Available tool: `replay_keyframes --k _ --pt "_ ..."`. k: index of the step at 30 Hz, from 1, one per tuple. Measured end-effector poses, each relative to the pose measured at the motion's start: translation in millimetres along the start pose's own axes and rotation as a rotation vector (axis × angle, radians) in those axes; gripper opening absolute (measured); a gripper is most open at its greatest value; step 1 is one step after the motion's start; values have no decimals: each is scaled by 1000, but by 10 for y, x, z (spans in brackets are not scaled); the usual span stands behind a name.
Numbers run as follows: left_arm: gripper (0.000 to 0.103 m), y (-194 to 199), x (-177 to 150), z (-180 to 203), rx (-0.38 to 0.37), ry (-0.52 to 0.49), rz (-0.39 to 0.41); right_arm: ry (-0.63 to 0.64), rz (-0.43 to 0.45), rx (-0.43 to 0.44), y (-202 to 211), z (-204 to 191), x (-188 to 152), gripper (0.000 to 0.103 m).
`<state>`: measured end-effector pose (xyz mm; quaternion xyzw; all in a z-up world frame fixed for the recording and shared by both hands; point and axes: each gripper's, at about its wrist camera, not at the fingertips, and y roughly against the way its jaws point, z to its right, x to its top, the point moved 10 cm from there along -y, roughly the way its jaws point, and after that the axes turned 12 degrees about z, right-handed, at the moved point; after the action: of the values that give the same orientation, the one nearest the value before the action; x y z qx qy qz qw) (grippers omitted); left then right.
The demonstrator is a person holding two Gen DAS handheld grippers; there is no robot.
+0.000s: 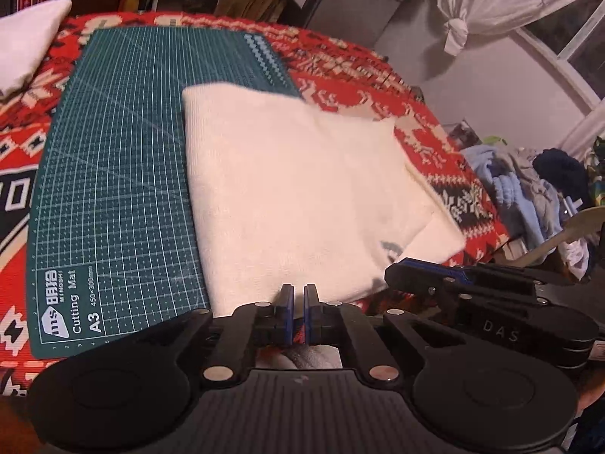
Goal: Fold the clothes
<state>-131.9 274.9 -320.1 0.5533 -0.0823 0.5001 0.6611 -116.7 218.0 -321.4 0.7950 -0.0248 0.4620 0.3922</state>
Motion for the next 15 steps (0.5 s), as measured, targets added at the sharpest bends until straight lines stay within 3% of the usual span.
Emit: replay_keyframes --k 3,6,8,10,11,14,15 --pt "5 47 59 14 21 -23 38 21 20 -22 37 -12 37 16" --pt "8 27 73 -29 82 -64 52 41 43 -59 39 3 57 27" --pt "25 34 79 -67 119 -86 59 45 46 -78 33 36 54 32" --pt "54 69 94 -93 131 -88 71 46 59 -93 52 76 66 45" --pt "58 88 108 -105 138 -89 79 46 66 -99 66 97 75 56" --pt "76 119 134 -155 178 -99 92 49 89 -119 101 152 105 72" --pt "87 113 141 -174 193 -106 94 56 95 -124 98 157 124 75"
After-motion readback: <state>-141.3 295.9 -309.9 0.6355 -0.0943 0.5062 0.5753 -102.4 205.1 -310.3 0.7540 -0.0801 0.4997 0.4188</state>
